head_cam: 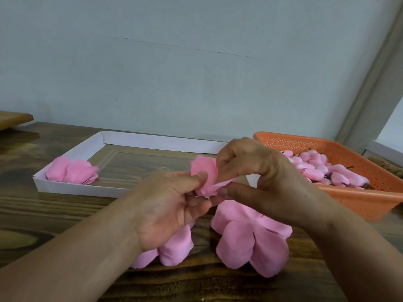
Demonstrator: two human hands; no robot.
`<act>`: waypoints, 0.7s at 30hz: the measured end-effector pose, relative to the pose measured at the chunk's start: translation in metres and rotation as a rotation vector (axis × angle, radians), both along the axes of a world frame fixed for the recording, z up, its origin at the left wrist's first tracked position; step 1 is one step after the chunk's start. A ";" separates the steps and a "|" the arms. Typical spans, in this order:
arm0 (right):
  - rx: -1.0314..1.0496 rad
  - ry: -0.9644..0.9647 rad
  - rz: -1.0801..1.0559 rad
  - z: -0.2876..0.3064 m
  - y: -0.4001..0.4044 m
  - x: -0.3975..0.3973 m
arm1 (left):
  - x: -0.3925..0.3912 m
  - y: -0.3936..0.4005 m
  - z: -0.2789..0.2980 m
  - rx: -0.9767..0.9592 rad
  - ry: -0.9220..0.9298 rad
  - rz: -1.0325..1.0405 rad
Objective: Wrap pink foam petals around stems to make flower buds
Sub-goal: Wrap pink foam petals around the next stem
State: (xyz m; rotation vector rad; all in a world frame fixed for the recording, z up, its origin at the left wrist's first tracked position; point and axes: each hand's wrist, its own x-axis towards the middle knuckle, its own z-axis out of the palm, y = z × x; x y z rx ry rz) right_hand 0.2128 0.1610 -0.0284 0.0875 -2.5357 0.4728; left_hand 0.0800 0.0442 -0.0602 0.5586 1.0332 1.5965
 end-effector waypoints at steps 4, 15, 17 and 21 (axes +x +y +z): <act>0.037 -0.097 0.038 0.005 0.001 0.005 | 0.001 -0.001 0.000 -0.015 0.010 0.003; 0.013 0.045 -0.071 0.000 0.003 0.000 | 0.003 -0.002 0.002 0.018 0.046 -0.033; -0.033 0.067 -0.111 -0.003 0.003 -0.002 | 0.002 -0.002 0.003 0.031 0.062 -0.024; -0.098 0.038 -0.139 -0.006 0.001 -0.006 | 0.002 -0.001 0.000 0.058 0.024 -0.009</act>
